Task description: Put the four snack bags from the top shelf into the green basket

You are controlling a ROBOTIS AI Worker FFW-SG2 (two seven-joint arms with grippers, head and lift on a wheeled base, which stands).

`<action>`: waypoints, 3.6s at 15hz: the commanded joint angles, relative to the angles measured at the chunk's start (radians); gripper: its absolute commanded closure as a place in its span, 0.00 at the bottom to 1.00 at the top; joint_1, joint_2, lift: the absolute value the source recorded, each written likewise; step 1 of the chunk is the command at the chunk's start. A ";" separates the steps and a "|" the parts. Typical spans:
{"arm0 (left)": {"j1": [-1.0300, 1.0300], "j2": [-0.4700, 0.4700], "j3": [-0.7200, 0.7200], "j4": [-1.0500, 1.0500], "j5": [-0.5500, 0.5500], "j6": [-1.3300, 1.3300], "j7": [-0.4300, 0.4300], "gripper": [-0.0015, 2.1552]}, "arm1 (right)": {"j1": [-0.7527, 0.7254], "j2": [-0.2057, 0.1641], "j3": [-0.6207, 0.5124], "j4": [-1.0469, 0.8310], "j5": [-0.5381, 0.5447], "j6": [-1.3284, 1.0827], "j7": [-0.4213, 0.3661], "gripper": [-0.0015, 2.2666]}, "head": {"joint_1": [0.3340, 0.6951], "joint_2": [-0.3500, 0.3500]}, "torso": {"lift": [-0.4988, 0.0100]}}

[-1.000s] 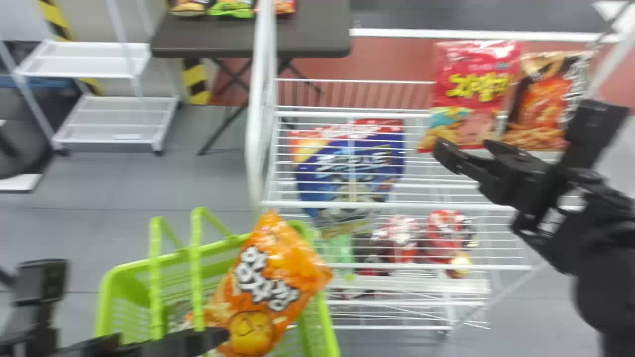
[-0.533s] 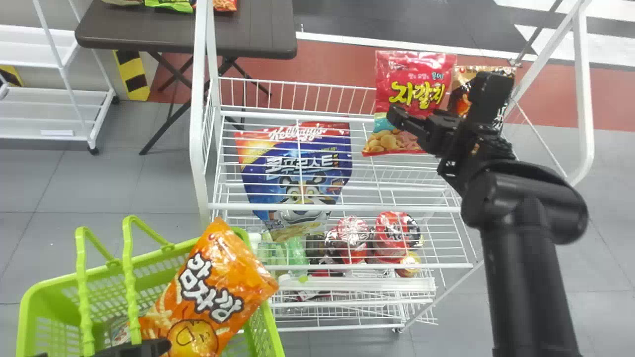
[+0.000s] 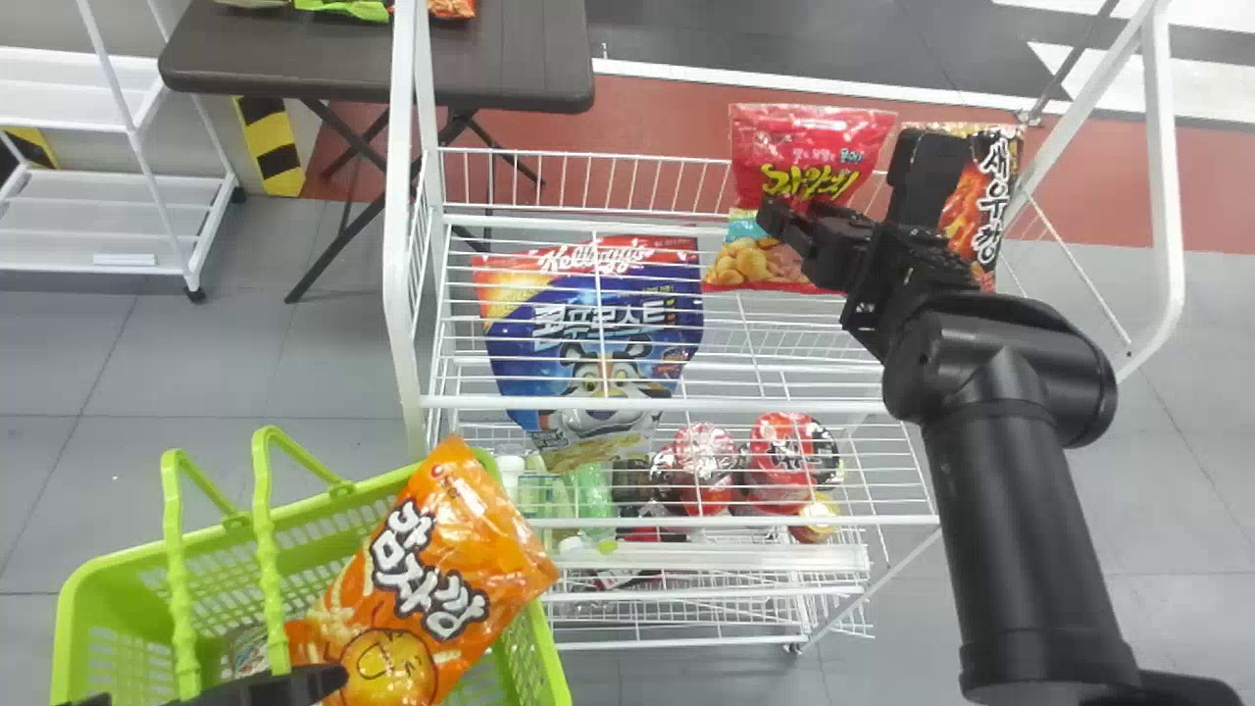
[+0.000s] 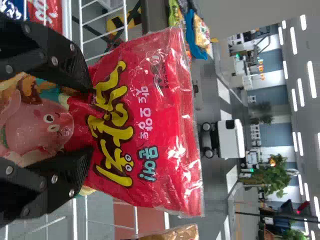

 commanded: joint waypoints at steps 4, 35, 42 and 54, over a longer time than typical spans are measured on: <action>-0.001 0.000 0.003 0.000 0.000 0.000 -0.010 1.00 | 0.120 -0.003 -0.012 -0.219 -0.096 0.043 0.002 0.99 | 1.00 0.29 | 0.98; 0.006 0.005 -0.006 -0.046 0.011 0.018 -0.010 1.00 | 0.556 -0.018 0.473 -0.880 -0.407 0.942 0.031 0.00 | 1.00 1.00 | 0.98; 0.008 0.005 0.011 -0.039 0.017 0.015 -0.010 1.00 | 0.513 -0.021 -0.035 -0.948 -0.424 0.795 0.020 0.01 | 1.00 0.84 | 0.98; 0.012 -0.003 0.057 0.001 0.025 0.003 -0.010 1.00 | -0.050 -0.081 -0.159 -0.067 0.128 0.181 -0.055 0.01 | 1.00 0.12 | 0.98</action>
